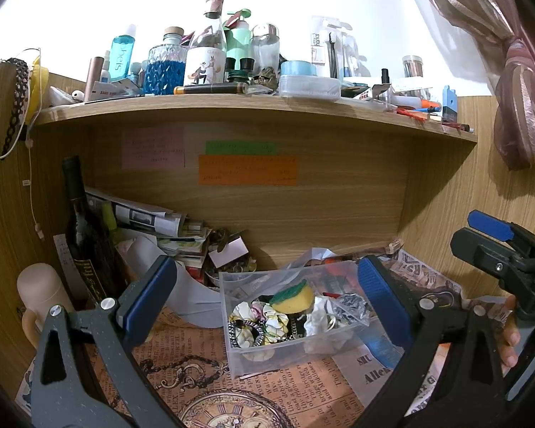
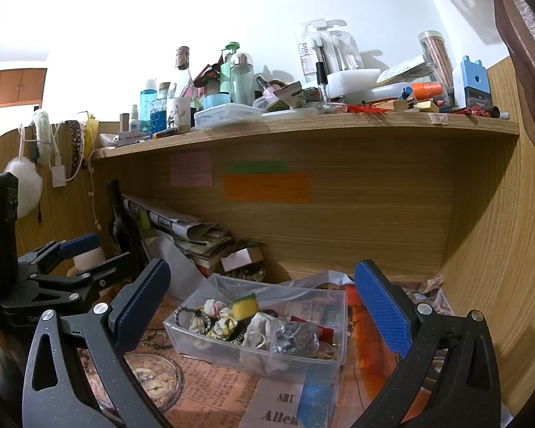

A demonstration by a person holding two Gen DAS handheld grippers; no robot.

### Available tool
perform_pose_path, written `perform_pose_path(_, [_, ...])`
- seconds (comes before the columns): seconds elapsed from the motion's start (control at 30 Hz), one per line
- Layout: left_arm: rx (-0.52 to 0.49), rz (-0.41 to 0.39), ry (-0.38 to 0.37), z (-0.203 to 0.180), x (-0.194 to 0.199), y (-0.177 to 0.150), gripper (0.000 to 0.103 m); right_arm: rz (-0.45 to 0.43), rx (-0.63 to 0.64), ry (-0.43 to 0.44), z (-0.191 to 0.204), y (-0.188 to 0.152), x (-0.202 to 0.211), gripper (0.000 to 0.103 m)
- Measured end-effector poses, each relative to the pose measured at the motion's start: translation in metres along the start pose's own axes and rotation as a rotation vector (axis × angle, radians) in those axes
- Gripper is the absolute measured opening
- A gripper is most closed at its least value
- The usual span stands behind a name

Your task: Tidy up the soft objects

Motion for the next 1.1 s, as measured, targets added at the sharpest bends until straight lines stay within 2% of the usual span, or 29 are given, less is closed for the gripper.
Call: perform_pose_path(1.1, [0.009,0.014,-0.034,-0.003,-0.006,-0.002,0.103,0.028,-0.002,0.006,0.0,-0.004,-0.01,0.103])
Point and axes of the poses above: each gripper's, at about its wrist camera, not at the fingertips, and x roughly against the way its jaws point, z to its left, y to its top, the point moved 1 cm from there along -x, roughly the way its jaws point, and after that the axes turned 8 degrees about -x, right-handed, at the moved point
